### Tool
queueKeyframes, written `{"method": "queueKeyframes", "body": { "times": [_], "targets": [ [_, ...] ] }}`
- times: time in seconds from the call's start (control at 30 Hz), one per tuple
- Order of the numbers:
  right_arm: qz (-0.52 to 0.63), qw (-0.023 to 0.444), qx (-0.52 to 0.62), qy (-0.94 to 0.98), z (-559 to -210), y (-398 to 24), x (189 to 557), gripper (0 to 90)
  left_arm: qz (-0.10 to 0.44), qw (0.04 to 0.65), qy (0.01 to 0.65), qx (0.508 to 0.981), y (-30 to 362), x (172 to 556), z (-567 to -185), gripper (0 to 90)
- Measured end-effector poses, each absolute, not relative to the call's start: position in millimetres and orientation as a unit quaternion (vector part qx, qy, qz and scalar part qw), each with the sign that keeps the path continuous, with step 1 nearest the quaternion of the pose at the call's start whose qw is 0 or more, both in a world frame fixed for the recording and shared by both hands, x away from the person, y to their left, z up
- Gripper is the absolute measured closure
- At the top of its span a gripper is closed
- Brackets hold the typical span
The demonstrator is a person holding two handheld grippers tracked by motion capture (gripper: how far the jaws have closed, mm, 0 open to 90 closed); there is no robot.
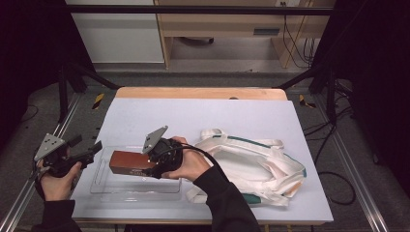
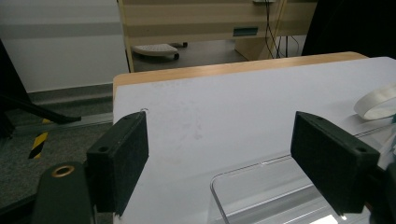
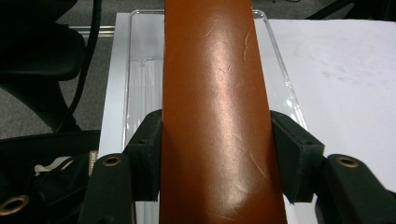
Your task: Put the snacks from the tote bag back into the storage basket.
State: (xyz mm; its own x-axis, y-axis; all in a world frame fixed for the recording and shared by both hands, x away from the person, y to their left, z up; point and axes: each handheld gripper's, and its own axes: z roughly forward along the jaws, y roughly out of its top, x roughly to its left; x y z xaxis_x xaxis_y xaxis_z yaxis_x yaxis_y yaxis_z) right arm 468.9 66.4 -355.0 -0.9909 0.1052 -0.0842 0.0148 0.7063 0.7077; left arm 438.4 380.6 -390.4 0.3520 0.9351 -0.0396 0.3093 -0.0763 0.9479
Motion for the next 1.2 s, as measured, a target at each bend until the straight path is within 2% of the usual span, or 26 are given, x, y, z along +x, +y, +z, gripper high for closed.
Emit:
{"method": "queueKeyframes", "body": {
  "times": [1.2],
  "targets": [
    [0.335,0.033,0.016,0.942,-408,96,473,43.4,0.320,0.488,0.470,0.662,380,438,-391,18.5]
  ]
}}
